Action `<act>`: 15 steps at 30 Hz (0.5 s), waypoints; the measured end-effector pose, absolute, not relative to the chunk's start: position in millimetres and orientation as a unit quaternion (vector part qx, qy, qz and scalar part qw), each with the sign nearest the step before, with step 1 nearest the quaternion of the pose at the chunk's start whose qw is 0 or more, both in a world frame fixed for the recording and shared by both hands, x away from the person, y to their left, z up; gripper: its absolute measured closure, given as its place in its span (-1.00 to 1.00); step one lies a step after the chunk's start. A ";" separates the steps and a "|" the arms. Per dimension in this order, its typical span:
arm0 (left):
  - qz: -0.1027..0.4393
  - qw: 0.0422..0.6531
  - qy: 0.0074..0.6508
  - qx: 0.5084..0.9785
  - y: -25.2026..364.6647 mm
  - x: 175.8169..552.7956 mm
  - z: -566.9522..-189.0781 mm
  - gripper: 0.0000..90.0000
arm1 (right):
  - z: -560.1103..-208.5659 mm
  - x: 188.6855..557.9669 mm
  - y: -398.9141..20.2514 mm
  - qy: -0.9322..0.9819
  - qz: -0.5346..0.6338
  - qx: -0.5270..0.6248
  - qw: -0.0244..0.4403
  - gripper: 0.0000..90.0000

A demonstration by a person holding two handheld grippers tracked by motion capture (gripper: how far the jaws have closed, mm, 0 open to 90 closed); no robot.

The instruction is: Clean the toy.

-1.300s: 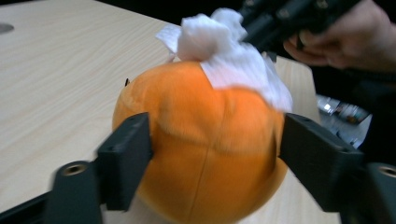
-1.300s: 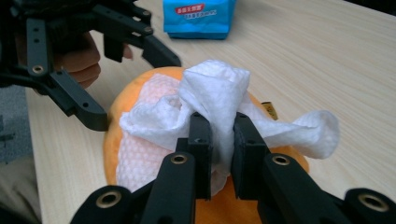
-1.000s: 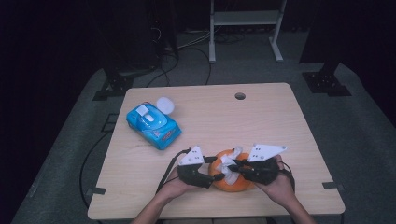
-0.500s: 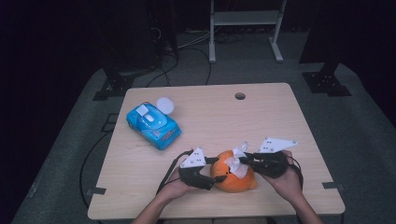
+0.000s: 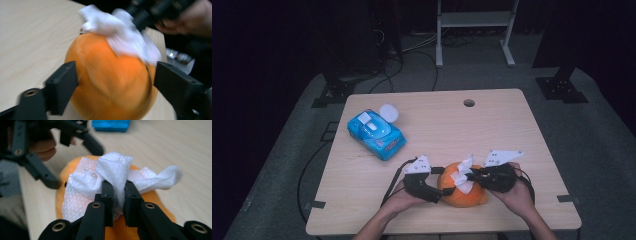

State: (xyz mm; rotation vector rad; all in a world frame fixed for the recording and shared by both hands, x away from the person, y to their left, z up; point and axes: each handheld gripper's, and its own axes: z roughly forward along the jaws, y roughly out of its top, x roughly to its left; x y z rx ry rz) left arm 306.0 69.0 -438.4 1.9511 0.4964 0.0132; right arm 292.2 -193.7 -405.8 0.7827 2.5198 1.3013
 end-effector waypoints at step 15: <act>0.053 0.519 0.132 0.843 66.8 295.5 -437.6 -0.22 | -394.0 283.1 -177.7 0.852 0.450 0.238 0.126 0.78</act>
